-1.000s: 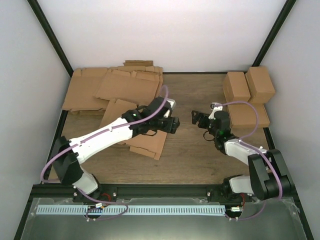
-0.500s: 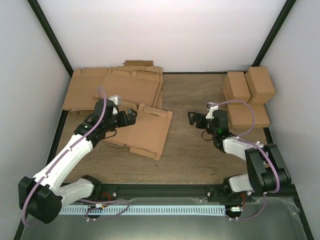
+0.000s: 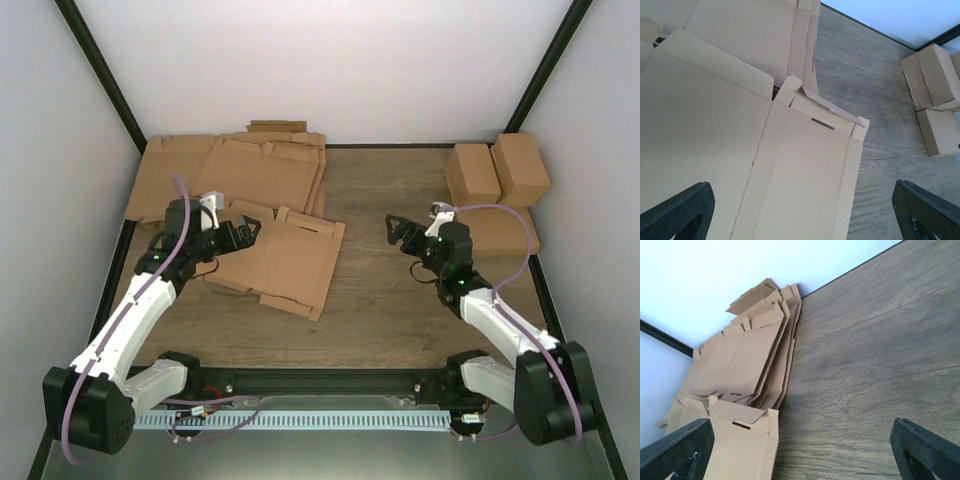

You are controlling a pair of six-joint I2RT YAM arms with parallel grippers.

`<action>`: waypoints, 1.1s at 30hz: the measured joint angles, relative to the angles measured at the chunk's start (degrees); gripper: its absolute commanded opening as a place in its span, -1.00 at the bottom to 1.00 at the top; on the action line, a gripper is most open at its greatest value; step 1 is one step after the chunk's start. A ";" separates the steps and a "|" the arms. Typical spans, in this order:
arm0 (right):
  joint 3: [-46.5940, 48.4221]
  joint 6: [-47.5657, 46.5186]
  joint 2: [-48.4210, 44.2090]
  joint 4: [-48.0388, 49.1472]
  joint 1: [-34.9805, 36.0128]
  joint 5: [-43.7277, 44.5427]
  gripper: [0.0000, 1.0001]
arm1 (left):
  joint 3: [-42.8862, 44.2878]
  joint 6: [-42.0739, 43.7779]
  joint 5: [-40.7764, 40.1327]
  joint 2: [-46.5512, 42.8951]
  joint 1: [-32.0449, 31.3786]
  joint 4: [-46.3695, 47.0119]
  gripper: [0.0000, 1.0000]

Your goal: Fold the paper box

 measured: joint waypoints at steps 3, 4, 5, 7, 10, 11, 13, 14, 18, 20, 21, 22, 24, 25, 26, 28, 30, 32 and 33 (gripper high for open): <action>-0.02 2.10 -4.76 -4.02 -0.02 1.20 1.00 | 0.00 1.05 1.01 0.09 0.00 0.24 1.00; -0.02 2.32 -5.99 -5.11 -0.02 0.87 1.00 | 0.00 1.31 1.25 0.15 0.00 0.37 1.00; -0.02 2.40 -6.78 -5.77 -0.02 0.07 1.00 | 0.00 1.62 1.46 0.31 0.00 0.50 1.00; -0.24 2.45 -7.43 -6.16 -0.02 -2.27 1.00 | 0.00 2.12 1.90 0.79 0.00 0.76 1.00; -1.79 2.80 -6.38 -5.20 0.02 -6.38 1.00 | -0.02 3.63 4.39 2.23 0.00 1.49 1.00; -2.60 2.99 -5.53 -4.39 0.07 -7.61 1.00 | -0.02 4.07 5.20 2.73 0.00 1.68 1.00; -4.22 3.41 -2.23 -3.37 0.83 -9.64 1.00 | -0.02 5.01 6.93 3.76 0.00 1.99 1.00; -4.55 3.65 -0.68 -3.15 1.44 -10.14 1.00 | -0.02 5.31 7.69 4.22 -0.02 2.08 1.00; -4.55 4.42 7.39 -0.90 7.28 -10.93 1.00 | -0.02 6.01 9.31 5.27 -0.02 2.23 1.00; -3.78 4.57 11.63 -0.07 10.27 -11.17 1.00 | -0.02 6.14 9.73 5.70 -0.15 2.47 1.00; -3.45 4.70 13.60 0.57 11.72 -11.37 1.00 | -0.02 6.14 10.12 6.01 -0.20 2.62 1.00; -3.04 5.01 15.45 1.51 12.94 -11.43 1.00 | -0.02 6.16 10.38 6.29 -0.26 2.71 1.00; -2.73 5.79 18.49 4.00 14.93 -11.39 0.94 | -0.02 6.16 10.88 6.86 -0.55 2.91 1.00; -2.73 6.08 19.56 5.11 15.78 -11.37 0.91 | -0.02 6.16 11.15 7.10 -0.74 2.91 1.00; -2.71 6.45 20.61 6.36 16.61 -11.39 0.85 | -0.02 6.16 11.39 7.28 -0.92 2.91 1.00; -2.25 7.06 22.82 8.28 17.94 -11.58 0.73 | -0.02 6.16 11.65 7.54 -1.20 2.91 1.00; -1.62 7.76 25.46 10.86 18.99 -12.02 0.59 | 0.00 6.25 11.80 7.82 -1.33 2.91 1.00; -1.14 8.46 27.52 13.31 19.50 -12.52 0.46 | 0.09 6.38 11.82 8.24 -1.49 2.89 1.00; -1.11 9.01 28.57 14.69 19.58 -12.92 0.42 | 0.15 6.45 11.85 8.48 -1.57 2.84 1.00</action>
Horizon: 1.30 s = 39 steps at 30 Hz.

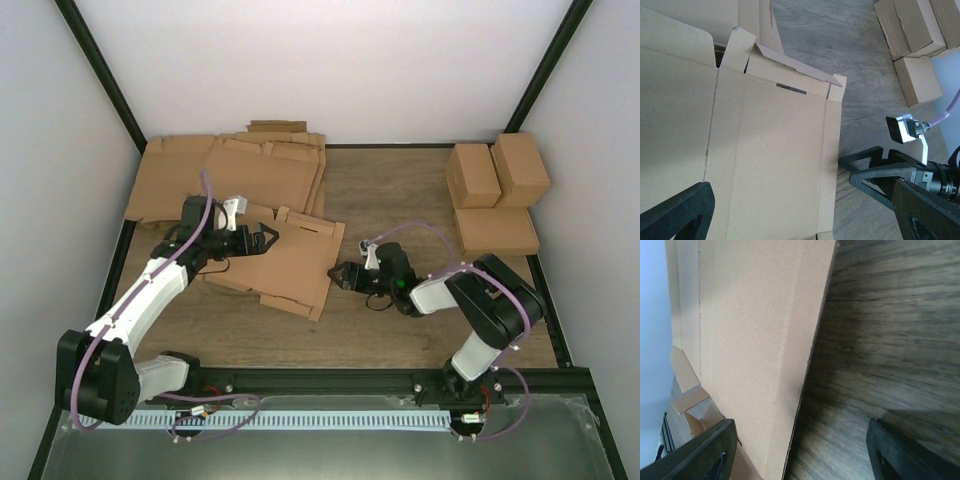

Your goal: Fold the paper box

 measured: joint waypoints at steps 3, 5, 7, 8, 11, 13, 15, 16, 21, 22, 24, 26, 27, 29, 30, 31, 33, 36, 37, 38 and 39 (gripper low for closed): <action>0.09 0.81 2.43 3.39 0.02 -1.01 0.29 | 0.37 0.22 0.00 0.55 -0.02 -0.39 1.00; 0.20 1.27 3.63 4.96 0.02 -1.66 0.20 | 0.63 0.48 0.00 0.66 -0.09 -0.61 1.00; 0.26 1.68 4.63 6.16 0.07 -2.23 0.08 | 0.81 0.79 0.00 0.66 -0.11 -0.98 1.00; 0.28 1.68 5.05 6.69 0.11 -2.45 0.02 | 0.83 1.03 0.00 0.66 -0.11 -1.14 1.00; 0.44 1.92 6.14 7.61 0.24 -3.02 -0.20 | 0.85 1.51 0.02 0.68 -0.11 -1.79 1.00; 1.09 2.69 7.10 7.78 0.28 -3.26 -0.27 | 0.90 1.62 0.04 0.70 -0.15 -2.10 1.00; 1.84 3.08 7.76 8.00 0.28 -3.41 -0.28 | 1.01 1.70 0.09 0.76 -0.17 -2.38 1.00; 2.29 3.26 8.09 8.15 0.28 -3.54 -0.33 | 1.14 1.77 0.09 0.81 -0.17 -2.54 1.00; 5.03 3.91 9.57 8.55 0.28 -3.98 -0.68 | 1.55 1.99 -0.02 0.83 -0.22 -3.17 1.00; 5.31 3.82 9.62 8.55 0.28 -4.07 -0.79 | 1.55 2.03 -0.07 0.83 -0.26 -3.30 1.00; 5.75 3.89 9.60 8.33 0.28 -4.24 -0.97 | 1.55 2.14 -0.11 0.83 -0.28 -3.82 1.00; 5.81 3.02 9.14 7.76 0.31 -4.37 -0.99 | 1.62 2.27 -0.17 0.76 -0.28 -4.37 1.00; 5.81 2.58 8.52 7.19 0.31 -4.37 -0.99 | 1.75 2.36 -0.24 0.72 -0.28 -4.79 1.00; 5.81 0.55 5.79 4.35 0.33 -3.56 -0.99 | 2.43 2.82 -0.39 0.46 -0.28 -6.05 1.00; 5.84 -0.92 4.00 2.49 0.33 -3.06 -0.99 | 3.08 3.13 -0.52 0.22 -0.33 -6.84 1.00; 5.97 -2.89 1.36 -0.20 0.33 -2.34 -0.99 | 3.93 3.34 -0.63 -0.11 -0.39 -7.63 1.00; 7.04 -6.69 -2.91 -5.53 0.33 -1.55 -0.99 | 5.88 4.02 -0.98 -1.22 -0.50 -9.07 1.00; 12.59 -14.03 -8.31 -18.03 0.33 -0.09 -0.99 | 8.50 5.07 -1.77 -3.89 -0.83 -10.49 1.00; 15.72 -16.81 -9.68 -23.15 0.33 0.37 -0.99 | 9.40 5.49 -2.03 -4.83 -0.98 -10.97 1.00; 18.95 -19.56 -10.69 -27.93 0.33 0.98 -0.99 | 10.14 5.88 -2.43 -5.46 -1.14 -11.41 1.00; 22.88 -22.08 -11.37 -33.70 0.33 1.79 -0.99 | 10.99 6.23 -2.93 -5.88 -1.22 -12.02 1.00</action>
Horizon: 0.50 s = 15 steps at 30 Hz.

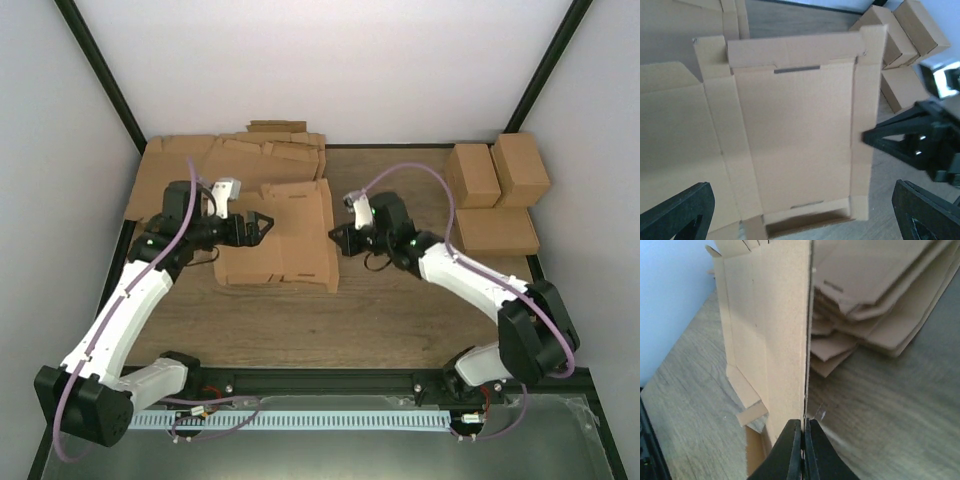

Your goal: Fold the paper box

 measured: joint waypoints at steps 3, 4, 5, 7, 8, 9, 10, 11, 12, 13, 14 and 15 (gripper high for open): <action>10.38 -6.14 -1.09 -13.57 0.00 2.82 -0.99 | 3.69 1.36 -2.12 0.44 -0.15 -2.54 1.00; 13.09 -7.61 -1.40 -17.18 0.00 3.54 -0.99 | 5.16 1.62 -2.99 0.87 -0.17 -3.58 1.00; 15.61 -8.94 -1.77 -20.61 0.00 4.22 -0.99 | 6.84 1.88 -3.87 1.38 -0.17 -4.50 1.00; 22.21 -12.13 -3.80 -31.63 0.00 6.60 -0.99 | 13.90 3.28 -6.51 2.84 -0.17 -6.36 1.00; 22.21 -12.13 -3.80 -31.63 0.00 6.60 -0.99 | 14.10 3.34 -6.60 2.84 -0.17 -6.38 1.00; 23.06 -12.28 -4.15 -33.75 0.00 7.52 -0.99 | 15.06 3.76 -7.08 2.84 -0.17 -6.73 1.00; 24.26 -12.31 -4.15 -36.76 0.07 9.22 -0.99 | 15.96 4.22 -7.50 3.04 -0.17 -6.67 1.00; 25.18 -12.28 -4.13 -39.17 0.07 11.15 -0.99 | 16.48 4.39 -7.72 3.34 -0.17 -6.36 1.00; 25.64 -12.20 -4.13 -40.81 0.07 12.98 -0.99 | 16.76 4.42 -7.80 3.78 -0.17 -6.12 1.00; 25.90 -12.00 -4.09 -42.53 0.07 15.26 -0.99 | 17.00 4.42 -7.80 4.66 -0.17 -5.79 1.00; 25.92 -11.69 -3.96 -43.95 0.07 17.92 -0.99 | 17.07 4.37 -7.74 5.77 -0.17 -5.40 1.00; 25.92 -11.32 -3.72 -45.31 0.07 20.63 -0.99 | 17.05 4.33 -7.63 6.99 -0.17 -5.03 1.00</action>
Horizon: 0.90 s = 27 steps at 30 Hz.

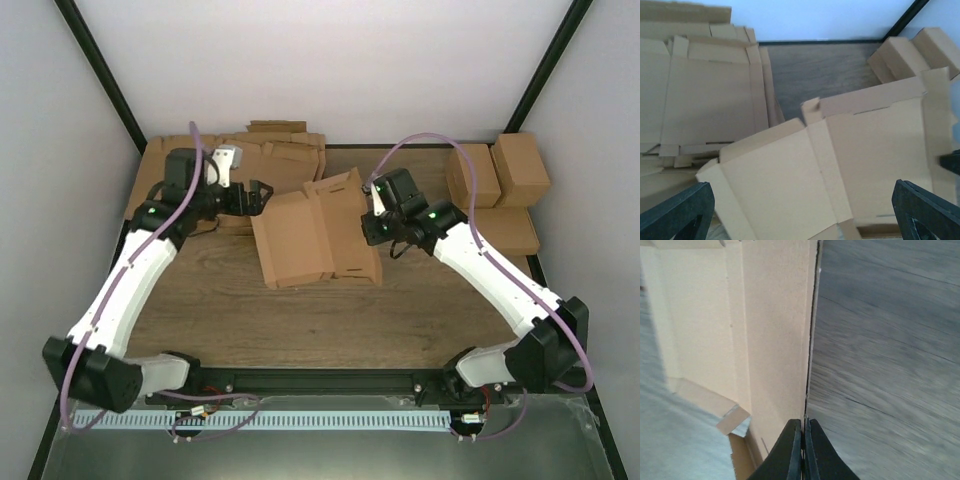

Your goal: Fold the paper box

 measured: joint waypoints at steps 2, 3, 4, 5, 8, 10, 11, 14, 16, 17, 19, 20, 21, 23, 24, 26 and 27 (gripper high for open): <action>-0.35 0.63 0.72 -1.73 -0.02 5.22 -0.99 | -0.90 -0.13 0.61 3.52 0.00 1.77 1.00; -0.59 0.72 0.90 -1.95 -0.02 6.73 -0.99 | -1.60 -0.15 0.81 4.70 0.00 2.40 1.00; -1.09 0.96 0.94 -2.01 -0.02 8.50 -0.99 | -2.78 -0.20 1.14 6.25 0.00 3.37 1.00; -1.40 1.14 0.94 -2.10 0.00 9.68 -0.99 | -3.74 -0.17 1.33 7.67 0.00 4.07 1.00; -1.84 1.16 0.94 -1.09 -0.02 10.71 -0.99 | -5.75 -0.63 1.14 13.00 0.02 7.02 0.98; -2.25 1.07 0.92 0.37 -0.02 10.01 -0.99 | -6.47 -1.73 0.87 17.31 0.07 9.66 0.96; -2.49 0.92 0.92 1.14 -0.02 9.46 -0.99 | -6.49 -2.08 0.79 19.19 0.09 10.56 0.93; -3.02 0.85 0.92 2.56 0.00 8.94 -0.99 | -6.05 -3.21 -0.44 24.37 0.17 12.85 0.83; -3.34 0.85 0.94 2.95 -0.02 9.05 -0.99 | -4.81 -3.23 -1.20 26.95 0.20 13.79 0.79; -3.43 0.85 1.03 3.15 -0.02 9.07 -0.99 | -3.72 -3.04 -1.36 28.09 0.20 14.14 0.79; -3.76 0.85 1.05 3.80 -0.02 9.09 -0.99 | -1.11 -2.49 -1.51 30.01 0.20 14.99 0.79; -3.98 0.87 1.05 4.33 -0.02 9.09 -0.99 | -0.20 -2.16 -1.55 30.51 0.20 15.32 0.79; -4.02 0.85 1.07 4.76 -0.02 9.07 -0.99 | 0.48 -1.75 -1.77 30.75 0.20 15.82 0.80; -4.02 0.81 1.09 5.53 -0.02 9.07 -0.99 | 1.25 -0.94 -2.82 30.71 0.17 16.68 0.81; -4.02 0.72 1.14 5.73 -0.02 9.07 -0.99 | 1.49 -0.42 -3.58 30.62 0.15 17.00 0.82; -4.02 0.68 1.33 6.01 -0.02 9.11 -0.99 | 1.57 0.52 -5.42 30.42 0.13 17.57 0.86; -4.02 0.66 1.49 6.03 -0.02 9.11 -0.99 | 1.57 1.18 -6.88 30.25 0.13 17.64 0.86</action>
